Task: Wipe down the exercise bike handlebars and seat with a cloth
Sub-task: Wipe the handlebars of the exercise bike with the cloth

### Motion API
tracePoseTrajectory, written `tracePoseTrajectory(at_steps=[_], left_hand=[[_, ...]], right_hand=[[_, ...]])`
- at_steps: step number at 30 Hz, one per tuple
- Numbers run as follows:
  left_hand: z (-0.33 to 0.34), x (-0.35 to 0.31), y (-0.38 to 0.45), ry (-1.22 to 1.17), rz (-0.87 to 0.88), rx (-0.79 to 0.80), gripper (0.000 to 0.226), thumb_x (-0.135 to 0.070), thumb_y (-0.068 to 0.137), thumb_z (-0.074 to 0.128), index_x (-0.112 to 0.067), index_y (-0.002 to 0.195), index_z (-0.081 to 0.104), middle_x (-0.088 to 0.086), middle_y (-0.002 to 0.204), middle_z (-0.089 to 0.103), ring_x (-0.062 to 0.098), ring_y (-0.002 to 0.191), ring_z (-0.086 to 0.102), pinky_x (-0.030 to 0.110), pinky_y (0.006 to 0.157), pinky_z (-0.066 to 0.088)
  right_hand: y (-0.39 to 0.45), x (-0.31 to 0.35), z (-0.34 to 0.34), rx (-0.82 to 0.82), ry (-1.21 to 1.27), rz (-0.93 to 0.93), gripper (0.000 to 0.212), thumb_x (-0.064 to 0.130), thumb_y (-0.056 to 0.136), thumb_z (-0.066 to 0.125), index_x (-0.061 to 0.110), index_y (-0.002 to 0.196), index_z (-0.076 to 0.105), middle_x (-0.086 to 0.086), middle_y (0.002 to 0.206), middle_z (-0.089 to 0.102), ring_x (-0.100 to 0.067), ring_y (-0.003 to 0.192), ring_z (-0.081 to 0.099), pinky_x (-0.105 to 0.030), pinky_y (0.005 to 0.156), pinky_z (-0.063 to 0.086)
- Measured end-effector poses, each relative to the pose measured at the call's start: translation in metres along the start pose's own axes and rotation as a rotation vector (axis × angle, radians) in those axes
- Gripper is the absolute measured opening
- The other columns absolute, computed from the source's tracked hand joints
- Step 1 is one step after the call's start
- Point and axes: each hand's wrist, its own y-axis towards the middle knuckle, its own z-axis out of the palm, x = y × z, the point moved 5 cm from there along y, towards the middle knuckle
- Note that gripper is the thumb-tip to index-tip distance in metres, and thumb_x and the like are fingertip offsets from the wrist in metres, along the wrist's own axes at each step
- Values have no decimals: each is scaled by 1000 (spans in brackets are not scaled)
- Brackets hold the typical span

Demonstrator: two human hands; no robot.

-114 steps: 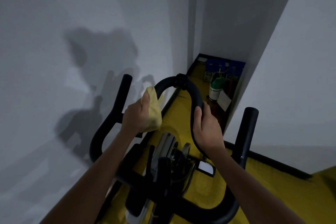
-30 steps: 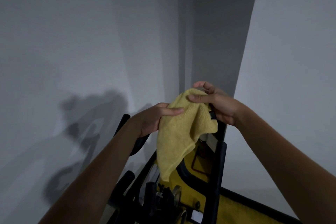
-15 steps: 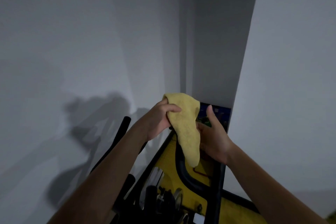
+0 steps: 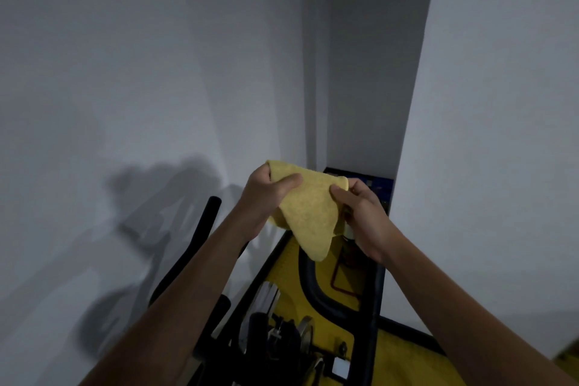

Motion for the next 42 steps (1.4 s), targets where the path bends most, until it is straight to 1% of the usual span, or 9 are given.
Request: tracePoseTrajectory(at_steps=[3,6,9,12,15,19,32,37,42], left_hand=[[-4,4,0,67,10,-81,52,-55,70,78,-17,104,67,6,104,73,25,99,71,54,86,59],[-12,7,2,199,3,-217,49,-55,80,72,-11,73,53,5,72,58,22,70,61,35,62,55],[-16,4,1,310,23,-309,33,-40,84,74,-15,95,55,0,97,57,13,84,59,22,58,40],[-3,-5,3,257,38,35,58,-12,83,70,-23,137,53,-2,138,47,12,123,47,18,76,44],[20,-9,-10,30,-33,493,49,-7,92,51,-19,139,54,4,134,61,19,123,57,35,105,48],[26,-1,-20,-231,-101,585,39,-13,102,40,-13,138,54,12,132,63,23,119,62,38,101,50],[38,1,-13,-260,-96,438,38,-25,92,65,-13,128,63,10,123,70,24,114,66,34,94,53],[47,0,-8,-356,-49,342,39,-25,95,62,-7,129,61,18,128,64,31,116,63,48,105,46],[49,-1,-5,-363,-26,241,25,-25,101,55,-12,119,66,6,103,72,21,101,67,37,89,52]], right_hand=[[1,4,2,-30,-27,-20,32,23,101,57,5,127,54,-9,110,65,-31,108,64,-48,95,52],[3,17,2,-54,-196,-86,27,25,101,54,5,120,53,-6,108,59,-27,103,59,-42,91,47],[4,36,6,24,-288,-94,13,25,101,54,14,108,52,-5,103,58,-24,97,59,-39,85,45],[7,53,13,140,-325,-46,13,23,98,56,15,108,53,-9,104,59,-27,98,61,-42,88,46],[8,64,15,207,-219,-21,9,15,98,54,13,107,52,-9,101,58,-27,96,60,-39,86,47],[5,67,10,241,-69,-5,12,14,98,53,12,110,54,-8,101,61,-25,97,62,-38,85,51],[11,38,-9,76,-191,-36,32,26,97,67,7,122,62,-21,118,68,-33,108,68,-49,96,55],[7,17,-1,-112,-283,-74,47,50,97,60,14,125,50,-5,115,60,-16,100,62,-28,81,53],[-4,-17,3,72,-131,158,83,86,83,44,24,138,58,-10,128,65,-23,118,62,-47,104,45]])
